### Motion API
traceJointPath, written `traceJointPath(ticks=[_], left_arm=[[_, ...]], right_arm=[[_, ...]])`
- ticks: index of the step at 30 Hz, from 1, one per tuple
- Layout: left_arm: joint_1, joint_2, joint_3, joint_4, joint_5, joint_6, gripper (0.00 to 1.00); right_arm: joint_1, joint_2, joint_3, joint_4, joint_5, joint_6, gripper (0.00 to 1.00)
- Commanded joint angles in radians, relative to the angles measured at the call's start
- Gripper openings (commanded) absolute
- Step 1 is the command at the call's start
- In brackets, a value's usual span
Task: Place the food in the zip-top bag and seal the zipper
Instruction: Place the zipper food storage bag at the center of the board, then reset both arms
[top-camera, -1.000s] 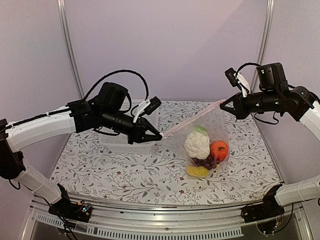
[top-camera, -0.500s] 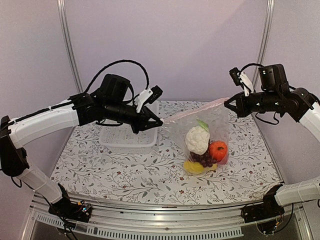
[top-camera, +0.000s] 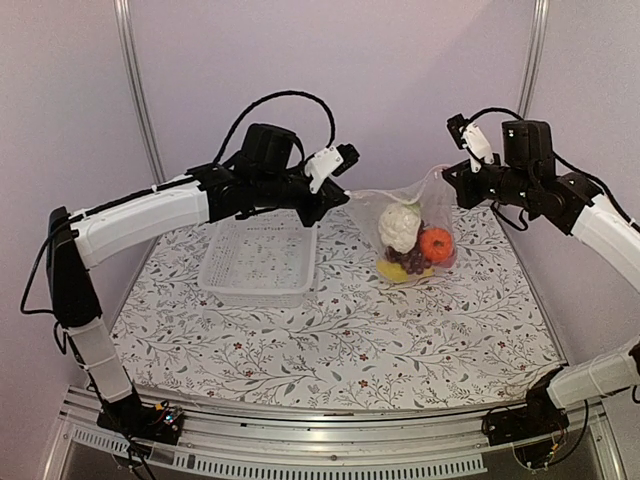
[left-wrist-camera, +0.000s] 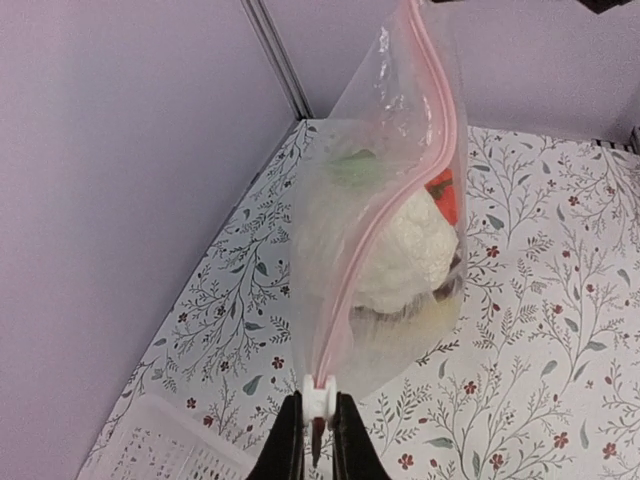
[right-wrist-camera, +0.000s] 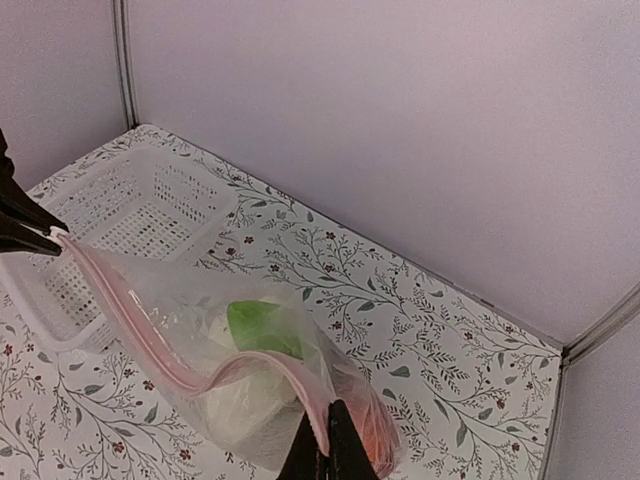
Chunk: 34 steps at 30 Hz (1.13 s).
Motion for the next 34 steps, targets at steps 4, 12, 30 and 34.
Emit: traceJointPath(ticks=[4, 12, 30, 34], left_arm=[[-0.127, -0.129, -0.276, -0.065, -0.017, 0.192, 0.06], [-0.25, -0.272, -0.422, -0.096, -0.101, 0.03, 0.52], [0.026, -0.305, -0.079, -0.051, -0.619, -0.34, 1.0], [0.075, -0.285, -0.037, -0.073, -0.616, -0.421, 1.0]], right_arm=[[-0.004, -0.277, -0.372, -0.048, -0.184, 0.03, 0.15], [0.147, -0.504, -0.344, -0.174, -0.305, 0.176, 0.6], [0.084, 0.026, 0.227, -0.176, 0.513, 0.469, 0.99], [0.082, 0.024, 0.214, -0.1, 0.485, 0.438, 0.99]])
